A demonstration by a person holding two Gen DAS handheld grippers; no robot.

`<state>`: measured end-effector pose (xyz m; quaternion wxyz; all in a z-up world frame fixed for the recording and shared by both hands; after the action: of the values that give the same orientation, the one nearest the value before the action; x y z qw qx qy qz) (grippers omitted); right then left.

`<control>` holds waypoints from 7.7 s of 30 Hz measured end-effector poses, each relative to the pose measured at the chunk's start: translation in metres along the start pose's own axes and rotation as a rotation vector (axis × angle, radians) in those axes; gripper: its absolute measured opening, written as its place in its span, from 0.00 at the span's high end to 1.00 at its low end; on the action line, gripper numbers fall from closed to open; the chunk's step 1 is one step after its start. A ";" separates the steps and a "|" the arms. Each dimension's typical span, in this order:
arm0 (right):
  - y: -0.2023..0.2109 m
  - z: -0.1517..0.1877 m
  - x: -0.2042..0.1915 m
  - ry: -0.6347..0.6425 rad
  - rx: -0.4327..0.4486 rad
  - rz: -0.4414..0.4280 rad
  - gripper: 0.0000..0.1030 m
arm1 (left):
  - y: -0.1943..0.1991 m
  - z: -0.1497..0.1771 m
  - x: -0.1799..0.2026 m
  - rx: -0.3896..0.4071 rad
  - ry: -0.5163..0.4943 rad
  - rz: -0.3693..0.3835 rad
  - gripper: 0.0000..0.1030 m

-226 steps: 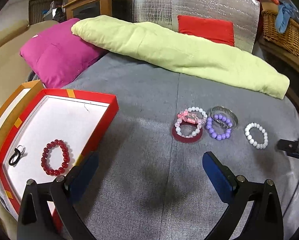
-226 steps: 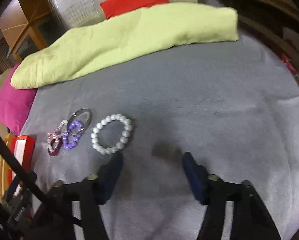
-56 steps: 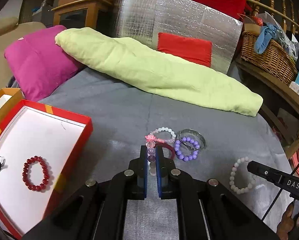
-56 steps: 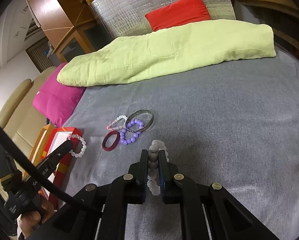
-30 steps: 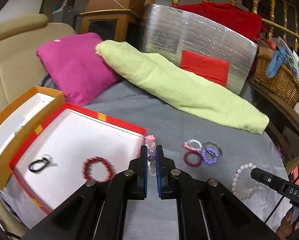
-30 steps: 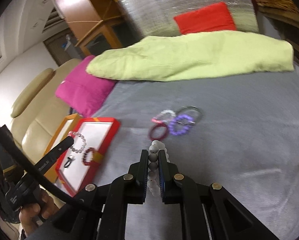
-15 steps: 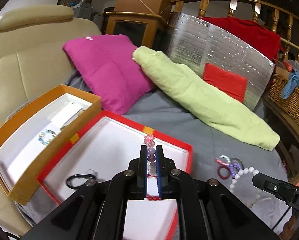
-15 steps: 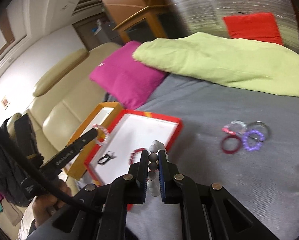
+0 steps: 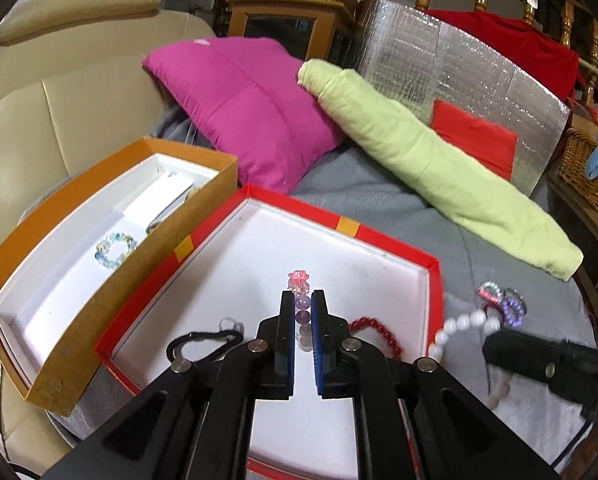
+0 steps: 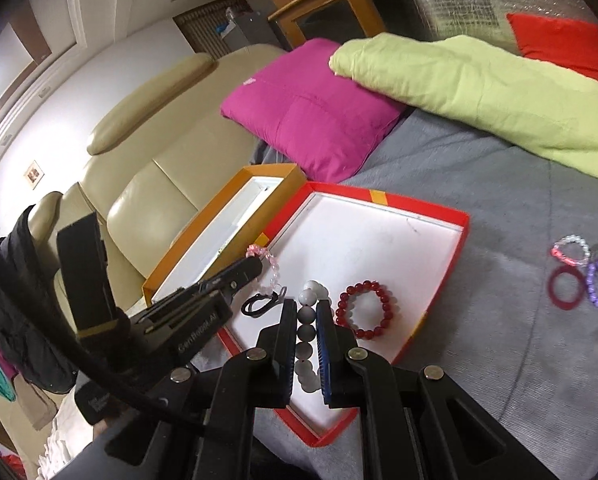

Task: Organize jewelry
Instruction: 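Carry the pink crystal and white bead bracelets with both grippers to the red box, then lower both bracelets into the red box tray and open both grippers, then move both tools back over the remaining bracelets on the bed, then grasp the silver bangle rim with the right gripper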

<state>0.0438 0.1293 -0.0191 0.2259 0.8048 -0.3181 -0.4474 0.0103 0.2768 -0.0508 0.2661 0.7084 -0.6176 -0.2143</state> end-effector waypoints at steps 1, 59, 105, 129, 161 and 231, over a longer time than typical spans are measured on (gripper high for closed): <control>-0.005 -0.003 0.001 -0.004 -0.004 0.004 0.90 | -0.003 0.003 -0.001 -0.009 -0.001 0.001 0.92; -0.104 -0.053 0.081 -0.237 -0.112 0.088 0.90 | -0.057 0.022 -0.001 -0.165 0.043 -0.074 0.92; -0.077 -0.051 0.075 -0.228 -0.097 0.128 0.87 | -0.033 0.016 -0.016 -0.176 0.094 -0.147 0.74; 0.085 -0.050 0.165 -0.271 0.127 0.183 0.23 | 0.012 -0.049 0.099 -0.004 -0.034 -0.106 0.28; 0.137 0.009 0.314 -0.324 0.212 0.516 0.22 | -0.087 0.029 0.269 -0.218 -0.290 0.116 0.21; 0.049 -0.097 0.314 -0.480 0.083 0.457 0.84 | -0.085 0.006 0.201 -0.169 0.048 0.075 0.21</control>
<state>0.2373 -0.1213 -0.1196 0.2060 0.5928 -0.5526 -0.5484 0.1006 0.0851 -0.1050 0.3474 0.6649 -0.6168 -0.2383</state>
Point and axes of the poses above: each gripper's, at about its wrist camera, not at the fingertips, and y roughly against the way its jaws point, x to its right, z to its underside, the point moved 5 cm from there along -y, roughly the way its jaws point, and after that the axes turned 15 degrees about -y, right-handed, at the moved point
